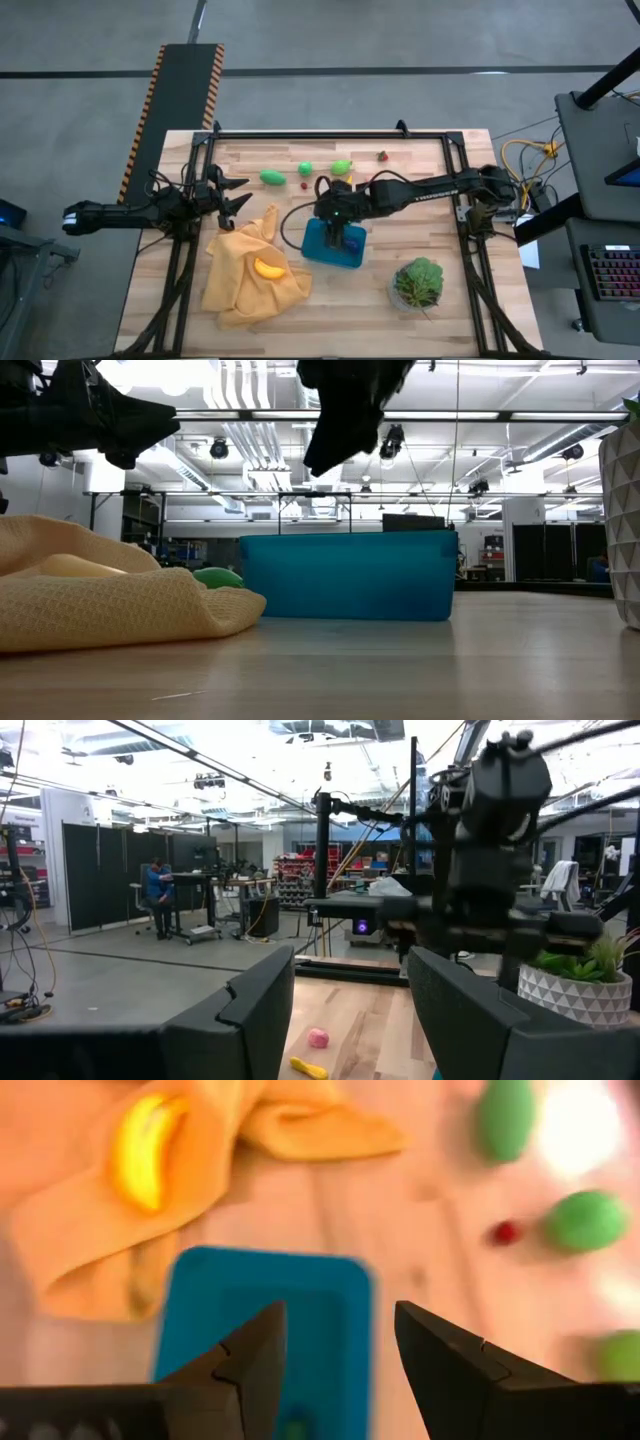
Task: Pick and placing Produce into tupperware
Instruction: Put the strawberry into the blue bin
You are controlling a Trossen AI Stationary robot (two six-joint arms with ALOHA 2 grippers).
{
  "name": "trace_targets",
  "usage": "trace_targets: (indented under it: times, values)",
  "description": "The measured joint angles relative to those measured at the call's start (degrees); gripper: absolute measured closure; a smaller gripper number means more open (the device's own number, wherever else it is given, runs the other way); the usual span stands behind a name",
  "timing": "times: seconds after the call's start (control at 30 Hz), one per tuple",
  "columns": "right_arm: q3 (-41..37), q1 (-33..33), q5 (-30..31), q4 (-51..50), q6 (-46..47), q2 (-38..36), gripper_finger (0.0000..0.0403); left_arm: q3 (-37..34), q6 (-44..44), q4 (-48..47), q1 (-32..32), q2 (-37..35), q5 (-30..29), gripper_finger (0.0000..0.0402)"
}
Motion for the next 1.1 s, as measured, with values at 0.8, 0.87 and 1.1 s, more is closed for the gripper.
trace_targets:
  times: [0.8, 0.87, 1.1]
  values:
    - [0.55, -16.34, 9.97, -9.52, -7.55, -10.4, 0.023, -0.01, 0.0, -0.03, -0.01, 0.4, 0.02, 0.0218]
    - [-1.66, -18.57, 9.94, -9.57, -7.56, -12.1, 0.0229, -0.01, 0.0, -0.07, -0.01, 0.46, 0.02, 0.0218]
    - [-8.93, -25.05, 9.79, -9.46, -9.89, -18.84, 0.0231, -0.01, -0.02, -0.05, 0.01, 0.48, 0.0, 0.0218]
